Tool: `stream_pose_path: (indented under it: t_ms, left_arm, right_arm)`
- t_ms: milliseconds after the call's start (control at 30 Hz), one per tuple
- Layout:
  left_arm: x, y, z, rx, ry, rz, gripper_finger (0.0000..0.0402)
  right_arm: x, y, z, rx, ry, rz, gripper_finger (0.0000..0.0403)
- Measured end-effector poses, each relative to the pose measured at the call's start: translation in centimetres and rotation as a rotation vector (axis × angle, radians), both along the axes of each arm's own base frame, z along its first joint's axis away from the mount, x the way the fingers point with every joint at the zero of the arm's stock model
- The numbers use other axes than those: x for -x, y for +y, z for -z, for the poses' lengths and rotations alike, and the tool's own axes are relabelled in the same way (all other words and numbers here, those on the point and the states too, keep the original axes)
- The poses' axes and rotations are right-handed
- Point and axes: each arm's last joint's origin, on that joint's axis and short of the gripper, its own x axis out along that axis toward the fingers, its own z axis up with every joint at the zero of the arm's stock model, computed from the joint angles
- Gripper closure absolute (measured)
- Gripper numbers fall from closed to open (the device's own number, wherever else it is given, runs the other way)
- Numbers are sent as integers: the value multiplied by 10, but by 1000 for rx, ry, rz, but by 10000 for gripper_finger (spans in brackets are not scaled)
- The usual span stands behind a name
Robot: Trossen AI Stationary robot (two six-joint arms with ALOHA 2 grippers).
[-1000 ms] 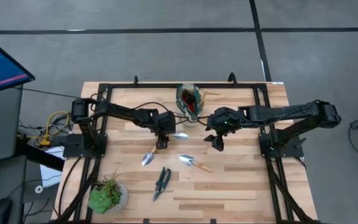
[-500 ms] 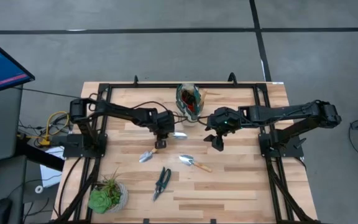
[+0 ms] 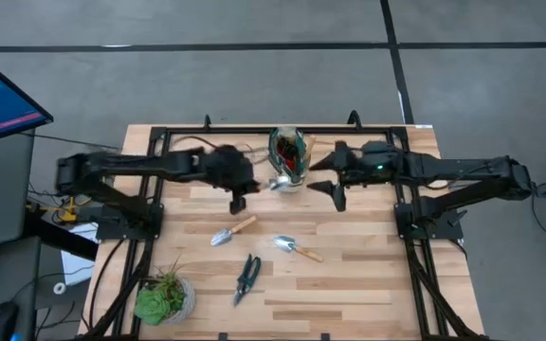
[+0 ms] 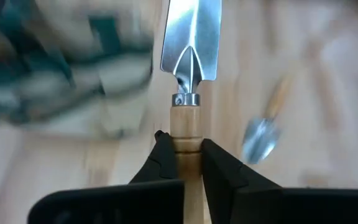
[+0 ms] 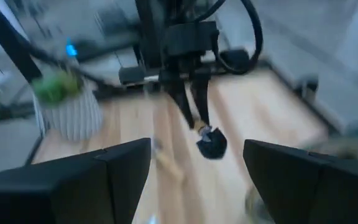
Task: Pick & Place Garden tools in Gardening bag
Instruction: Put the trowel into the gardening bag
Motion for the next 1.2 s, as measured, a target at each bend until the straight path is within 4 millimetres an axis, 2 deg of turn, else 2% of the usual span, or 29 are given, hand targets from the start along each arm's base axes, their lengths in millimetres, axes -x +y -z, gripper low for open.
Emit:
stream_pose_path:
  t_ms: [100, 233, 300, 400, 533, 667, 833, 967, 1200]
  left_arm:
    - [19, -4, -42, -5, -223, -3, 395]
    - [47, -10, -91, -16, -534, 24, 395]
    - [60, -13, -110, -8, -657, 38, 395]
    - [72, -16, -124, 26, -759, 69, 395]
    - [70, -18, -125, 77, -777, 120, 395]
    - [56, -17, -116, 126, -734, 160, 394]
    - [44, -15, -110, 138, -729, 192, 394]
    - [41, -15, -110, 129, -747, 198, 394]
    - [39, -13, -110, 96, -762, 199, 394]
  right_arm:
    - [-5, -4, -14, 85, -153, -2, 154]
    - [-19, -11, -20, 191, -267, 2, 154]
    - [-27, -12, -19, 224, -308, -19, 154]
    - [-39, -16, -19, 259, -374, -73, 154]
    - [-61, -20, -29, 285, -414, -166, 154]
    - [-84, -22, -44, 289, -456, -271, 154]
    - [-104, -23, -59, 280, -472, -366, 154]
    - [-111, -23, -60, 266, -446, -391, 154]
    - [-112, -19, -62, 265, -471, -399, 154]
